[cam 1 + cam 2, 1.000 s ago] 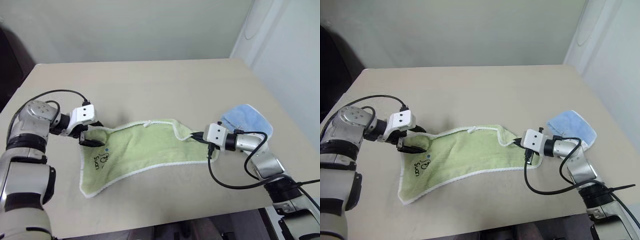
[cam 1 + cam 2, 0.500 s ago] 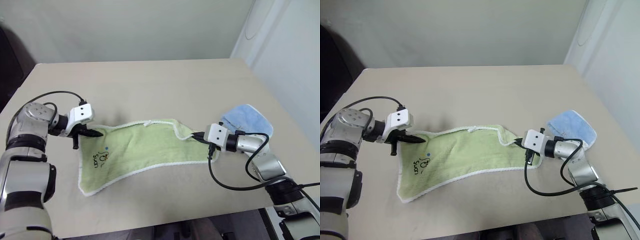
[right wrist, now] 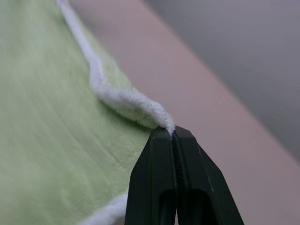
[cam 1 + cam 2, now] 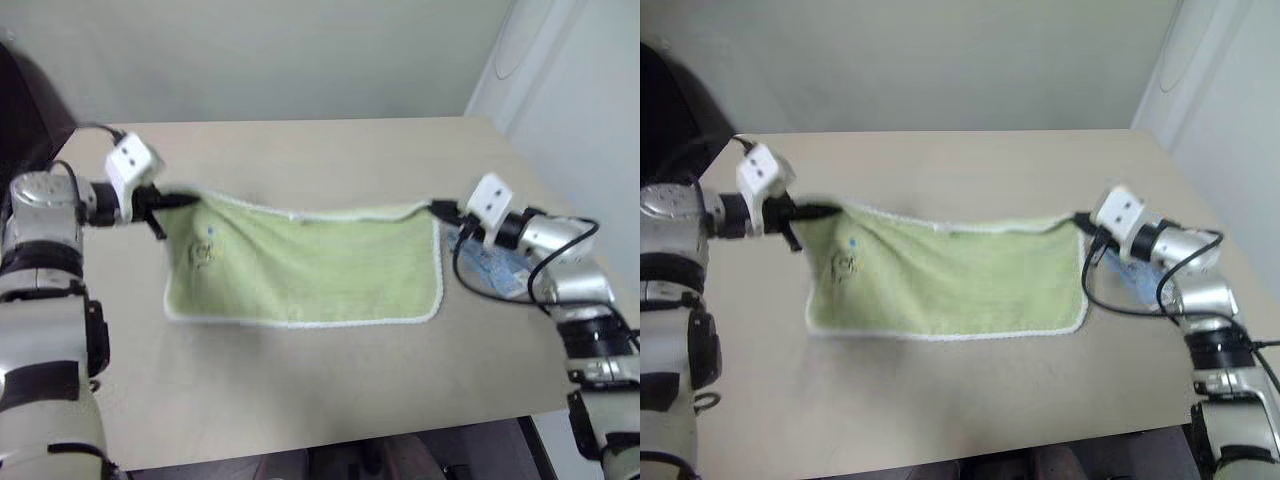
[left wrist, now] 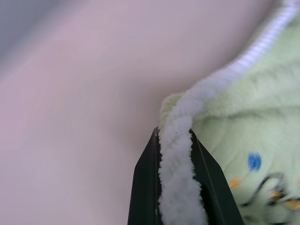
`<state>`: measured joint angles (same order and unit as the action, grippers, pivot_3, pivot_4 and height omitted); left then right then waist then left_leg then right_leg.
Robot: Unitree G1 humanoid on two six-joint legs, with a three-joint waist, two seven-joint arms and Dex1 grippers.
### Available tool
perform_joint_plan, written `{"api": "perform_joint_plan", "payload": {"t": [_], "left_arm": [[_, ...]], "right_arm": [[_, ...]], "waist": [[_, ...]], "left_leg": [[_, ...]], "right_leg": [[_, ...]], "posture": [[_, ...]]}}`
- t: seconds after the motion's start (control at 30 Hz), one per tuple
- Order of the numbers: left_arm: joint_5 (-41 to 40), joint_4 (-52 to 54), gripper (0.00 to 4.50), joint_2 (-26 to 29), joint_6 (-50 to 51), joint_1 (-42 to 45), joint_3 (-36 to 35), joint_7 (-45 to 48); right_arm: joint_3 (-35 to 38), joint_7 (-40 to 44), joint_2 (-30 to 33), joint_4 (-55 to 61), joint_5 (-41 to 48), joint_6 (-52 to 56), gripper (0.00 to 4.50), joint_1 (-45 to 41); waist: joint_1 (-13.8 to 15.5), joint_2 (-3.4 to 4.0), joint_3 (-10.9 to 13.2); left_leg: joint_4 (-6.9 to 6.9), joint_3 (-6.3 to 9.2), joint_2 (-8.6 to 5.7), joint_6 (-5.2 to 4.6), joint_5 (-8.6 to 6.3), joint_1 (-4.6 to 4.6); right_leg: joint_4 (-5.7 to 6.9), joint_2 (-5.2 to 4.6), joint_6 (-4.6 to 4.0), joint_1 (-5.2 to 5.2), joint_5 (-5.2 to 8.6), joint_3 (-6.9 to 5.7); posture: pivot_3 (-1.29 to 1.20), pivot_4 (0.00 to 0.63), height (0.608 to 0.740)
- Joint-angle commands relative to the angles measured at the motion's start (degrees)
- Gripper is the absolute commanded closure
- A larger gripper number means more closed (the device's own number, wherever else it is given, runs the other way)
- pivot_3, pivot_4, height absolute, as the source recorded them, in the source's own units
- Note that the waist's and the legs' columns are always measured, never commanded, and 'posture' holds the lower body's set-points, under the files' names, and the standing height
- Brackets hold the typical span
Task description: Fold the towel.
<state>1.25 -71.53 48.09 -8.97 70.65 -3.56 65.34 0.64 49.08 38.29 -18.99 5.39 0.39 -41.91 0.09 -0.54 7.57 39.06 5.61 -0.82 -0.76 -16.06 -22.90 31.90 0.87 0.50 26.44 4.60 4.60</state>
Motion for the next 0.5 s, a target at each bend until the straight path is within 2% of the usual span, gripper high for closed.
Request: {"api": "perform_joint_plan", "payload": {"t": [0.03, 0.17, 0.27, 0.37, 0.5], "left_arm": [[-1.18, -0.23, 4.48, -1.88, -0.32, 3.46, -2.5, -8.96], [-2.03, -0.54, 4.48, -3.23, -0.97, 6.22, -4.66, -14.09], [-3.15, -0.28, 4.48, -2.35, -1.95, 5.99, -5.87, -14.06], [-5.62, 0.36, 4.48, -0.68, -0.65, 4.35, -7.72, -8.47], [-8.93, 2.81, 4.48, 2.73, 3.61, 0.23, -8.79, 5.02]], "right_arm": [[1.83, -3.15, 0.87, -7.69, -1.57, -4.31, 4.5, -6.27], [2.79, -5.09, 1.52, -15.0, -2.38, -8.17, 4.5, -12.98], [4.4, -5.67, 2.33, -16.51, -1.16, -9.21, 4.5, -15.14], [6.33, -2.59, 3.14, -13.08, 2.4, -7.62, 4.5, -13.26], [7.8, 4.82, 4.71, -2.82, 9.66, 0.14, 4.5, -5.47]], "waist": [[-0.09, 0.06, 0.03], [-0.14, 0.12, 0.07], [-0.35, 0.13, 0.08], [-0.36, 0.15, 0.09], [-0.39, 0.13, 0.08]], "left_leg": [[-0.01, 0.0, 0.0, 0.0, 0.0, 0.02], [-0.07, -0.01, 0.01, 0.01, 0.0, 0.0], [-0.11, -0.02, 0.0, 0.01, 0.0, -0.01], [-0.09, -0.02, -0.01, 0.01, 0.0, 0.0], [-0.08, -0.04, -0.04, 0.0, 0.01, 0.0]], "right_leg": [[0.0, 0.0, 0.04, 0.0, -0.01, 0.0], [-0.03, 0.0, 0.18, 0.06, -0.11, 0.0], [-0.11, 0.01, 0.2, 0.07, -0.17, 0.0], [-0.13, 0.01, 0.19, 0.05, -0.18, 0.0], [-0.11, 0.04, 0.18, 0.02, -0.19, 0.0]], "posture": [[0.0, 0.15, 0.74], [0.0, 0.15, 0.74], [0.0, 0.15, 0.74], [0.0, 0.15, 0.74], [0.0, 0.15, 0.74]]}}
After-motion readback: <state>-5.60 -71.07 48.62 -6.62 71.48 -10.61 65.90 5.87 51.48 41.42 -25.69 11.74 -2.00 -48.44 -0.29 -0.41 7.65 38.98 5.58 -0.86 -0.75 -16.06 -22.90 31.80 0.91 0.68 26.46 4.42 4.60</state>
